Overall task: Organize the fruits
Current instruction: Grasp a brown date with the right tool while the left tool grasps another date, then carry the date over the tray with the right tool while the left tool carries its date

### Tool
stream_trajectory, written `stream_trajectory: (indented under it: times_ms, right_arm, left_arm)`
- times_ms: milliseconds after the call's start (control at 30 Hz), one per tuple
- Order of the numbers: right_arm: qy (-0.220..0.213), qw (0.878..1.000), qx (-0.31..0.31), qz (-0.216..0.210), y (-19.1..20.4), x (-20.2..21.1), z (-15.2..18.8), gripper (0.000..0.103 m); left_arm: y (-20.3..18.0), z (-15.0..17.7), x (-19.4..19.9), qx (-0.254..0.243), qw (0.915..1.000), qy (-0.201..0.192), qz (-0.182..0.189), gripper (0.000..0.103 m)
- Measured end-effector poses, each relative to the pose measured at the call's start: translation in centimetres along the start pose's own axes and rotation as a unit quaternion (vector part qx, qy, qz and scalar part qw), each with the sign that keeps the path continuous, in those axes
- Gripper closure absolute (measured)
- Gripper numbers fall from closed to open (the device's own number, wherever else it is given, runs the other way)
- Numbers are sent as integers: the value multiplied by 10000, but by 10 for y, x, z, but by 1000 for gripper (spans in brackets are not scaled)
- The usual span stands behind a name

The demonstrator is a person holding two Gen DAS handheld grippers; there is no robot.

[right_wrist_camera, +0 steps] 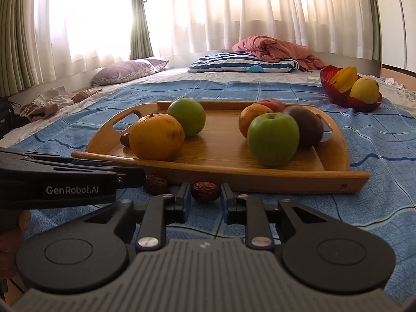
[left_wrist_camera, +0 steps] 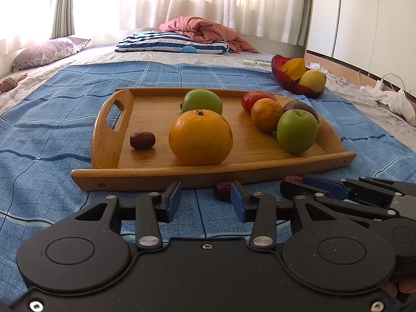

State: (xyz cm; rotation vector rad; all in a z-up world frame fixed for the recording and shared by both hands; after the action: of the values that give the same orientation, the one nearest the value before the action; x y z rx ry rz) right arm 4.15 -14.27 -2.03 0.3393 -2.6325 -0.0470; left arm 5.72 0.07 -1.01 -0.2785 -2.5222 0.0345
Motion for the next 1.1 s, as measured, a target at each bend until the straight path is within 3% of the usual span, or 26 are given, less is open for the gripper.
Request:
stream_trajectory:
  times_ms: [300,467,533,1100]
  right_arm:
    - [-130,9992,-49,364,-14,12,3,75]
    - [-145,9990,-87,419,-13,11,5,75]
    - [-136,9989,-165,408,-14,11,5,75]
    - [-407,9982,-224,370,-11,23,-13,75]
  left_arm:
    - [-24,4,-13,-96,9997,-11,-208,61]
    - [-30,5,-20,-99,9993,-12,-369,65]
    - [-31,5,-21,-83,9992,-20,-385,78]
    - [-37,-17,16,-237,9980,-457,-365,78]
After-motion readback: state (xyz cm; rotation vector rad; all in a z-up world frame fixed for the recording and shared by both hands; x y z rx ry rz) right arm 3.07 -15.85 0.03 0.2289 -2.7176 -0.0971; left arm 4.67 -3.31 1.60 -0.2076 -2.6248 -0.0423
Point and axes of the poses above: each gripper's, at about its wrist camera, not at the fingertips, and x roughly against the way its jaws point, y to its left, z to its underside, the point moved 3 cm from there along -x, roughly the way its jaws point
